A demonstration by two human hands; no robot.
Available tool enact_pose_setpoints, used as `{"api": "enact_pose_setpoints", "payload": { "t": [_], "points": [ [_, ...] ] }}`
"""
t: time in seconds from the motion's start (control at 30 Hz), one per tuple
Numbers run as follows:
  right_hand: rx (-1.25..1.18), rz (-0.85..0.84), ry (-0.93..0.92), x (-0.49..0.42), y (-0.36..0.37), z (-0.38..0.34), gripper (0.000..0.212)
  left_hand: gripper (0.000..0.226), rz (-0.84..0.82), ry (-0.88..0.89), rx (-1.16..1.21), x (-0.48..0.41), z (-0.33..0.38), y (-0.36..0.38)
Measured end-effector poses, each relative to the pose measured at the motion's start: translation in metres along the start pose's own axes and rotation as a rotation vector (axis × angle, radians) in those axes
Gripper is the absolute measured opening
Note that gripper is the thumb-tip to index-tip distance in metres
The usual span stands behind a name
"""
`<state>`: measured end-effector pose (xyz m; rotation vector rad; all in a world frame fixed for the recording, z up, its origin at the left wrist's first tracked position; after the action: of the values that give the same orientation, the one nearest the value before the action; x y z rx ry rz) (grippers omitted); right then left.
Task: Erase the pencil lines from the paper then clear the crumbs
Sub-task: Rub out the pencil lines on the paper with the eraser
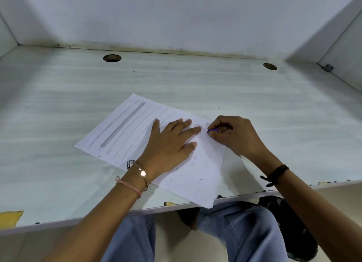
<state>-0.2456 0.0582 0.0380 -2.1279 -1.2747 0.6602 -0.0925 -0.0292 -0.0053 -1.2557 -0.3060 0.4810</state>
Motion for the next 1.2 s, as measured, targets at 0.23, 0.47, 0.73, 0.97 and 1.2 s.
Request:
{"api": "enact_pose_setpoints", "payload": {
  "t": [0.23, 0.47, 0.73, 0.97, 1.2],
  "points": [
    [-0.218, -0.002, 0.112, -0.003, -0.014, 0.010, 0.008, 0.079, 0.015, -0.024, -0.043, -0.015, 0.010, 0.010],
    [0.140, -0.044, -0.056, -0.008, 0.001, -0.012, 0.011, 0.084, -0.037, -0.045, -0.086, -0.018, 0.008, 0.015],
    [0.162, -0.182, -0.071, 0.003, 0.009, -0.032, 0.009, 0.085, -0.012, -0.035, -0.117, -0.021, 0.008, 0.016],
    [0.257, -0.071, -0.015, -0.025, -0.009, -0.018, 0.010, 0.080, -0.007, -0.038, -0.062, -0.019, 0.008, 0.015],
    [0.264, -0.053, -0.002, -0.030, -0.014, -0.010, 0.010, 0.080, -0.003, -0.038, -0.063, -0.019, 0.008, 0.015]
  ]
}}
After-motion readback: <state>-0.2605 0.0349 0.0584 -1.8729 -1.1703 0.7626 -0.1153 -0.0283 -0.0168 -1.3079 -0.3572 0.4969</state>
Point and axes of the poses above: each hand's wrist, its own x-axis away from the middle knuckle, its own y-axis out of the palm, z = x × y, the point moved 5 cm from there along -x, towards the middle knuckle, and after that the axes turned 1 degree about -x, right-handed, at the moved point
